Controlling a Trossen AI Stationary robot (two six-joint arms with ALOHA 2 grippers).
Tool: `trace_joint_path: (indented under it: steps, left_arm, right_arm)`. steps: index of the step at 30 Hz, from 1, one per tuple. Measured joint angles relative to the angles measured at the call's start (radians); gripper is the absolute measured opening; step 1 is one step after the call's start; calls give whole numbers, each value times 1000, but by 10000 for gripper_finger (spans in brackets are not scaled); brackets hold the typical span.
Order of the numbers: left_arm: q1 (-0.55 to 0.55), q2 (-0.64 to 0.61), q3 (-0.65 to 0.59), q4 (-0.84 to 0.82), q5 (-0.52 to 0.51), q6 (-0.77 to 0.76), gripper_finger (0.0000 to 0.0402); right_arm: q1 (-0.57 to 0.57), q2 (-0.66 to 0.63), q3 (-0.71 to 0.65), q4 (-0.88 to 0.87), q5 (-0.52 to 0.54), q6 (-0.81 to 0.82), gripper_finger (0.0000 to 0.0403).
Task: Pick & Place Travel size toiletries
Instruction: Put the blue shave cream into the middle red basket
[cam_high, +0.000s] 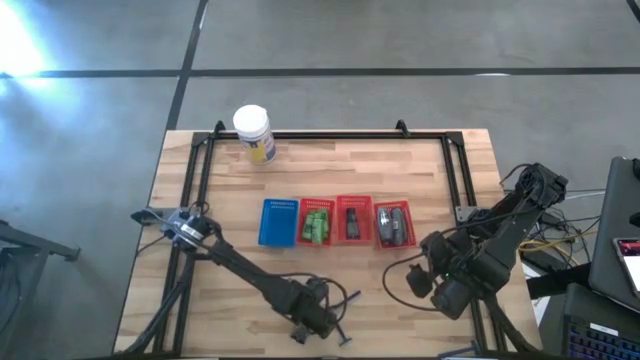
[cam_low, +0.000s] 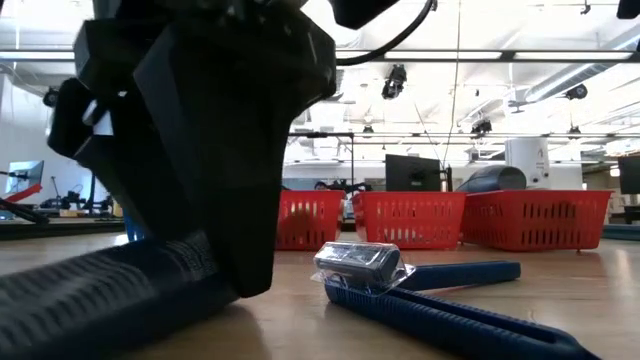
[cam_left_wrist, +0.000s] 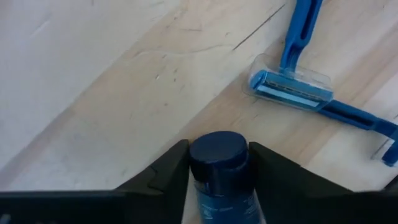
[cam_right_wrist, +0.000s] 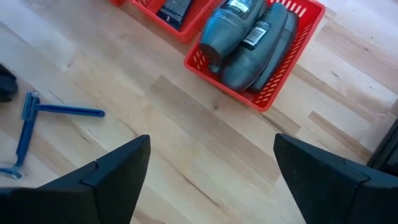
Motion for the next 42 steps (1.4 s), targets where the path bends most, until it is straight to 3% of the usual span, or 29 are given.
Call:
trace_joint_path:
  steps: [3, 9, 13, 21, 25, 27, 29, 35, 39, 42]
  left_arm:
    - [9, -1, 0, -2, -7, 19, 132]
    - [10, -64, -2, -60, -85, 32, 131]
    - [7, -165, -2, -136, -197, 26, 132]
    - [0, -418, -1, -151, -747, 51, 132]
    - [3, -503, -21, -155, -1020, -39, 132]
    - [4, -540, -40, -145, -1138, -106, 132]
    - [11, -566, -64, -135, -1212, -179, 132]
    - [65, -579, -84, -93, -1223, -233, 133]
    - [85, -579, -84, -2, -1213, -137, 133]
    - [95, -586, -84, 79, -1203, -11, 133]
  right_arm:
    - [0, 0, -1, 23, 0, -2, 343]
    - [0, 0, -7, 114, 3, -45, 332]
    - [0, 0, -19, 155, 36, -44, 319]
    - [-3, -29, -97, 394, 199, -84, 317]
    - [7, -38, -149, 586, 503, -174, 321]
    - [12, -36, -170, 717, 659, -316, 324]
    - [1, -30, -185, 872, 743, -491, 327]
    - [-95, -19, -251, 1301, 751, -959, 338]
    - [-165, -36, -274, 1351, 741, -1008, 343]
    - [-225, -56, -289, 1353, 638, -990, 340]
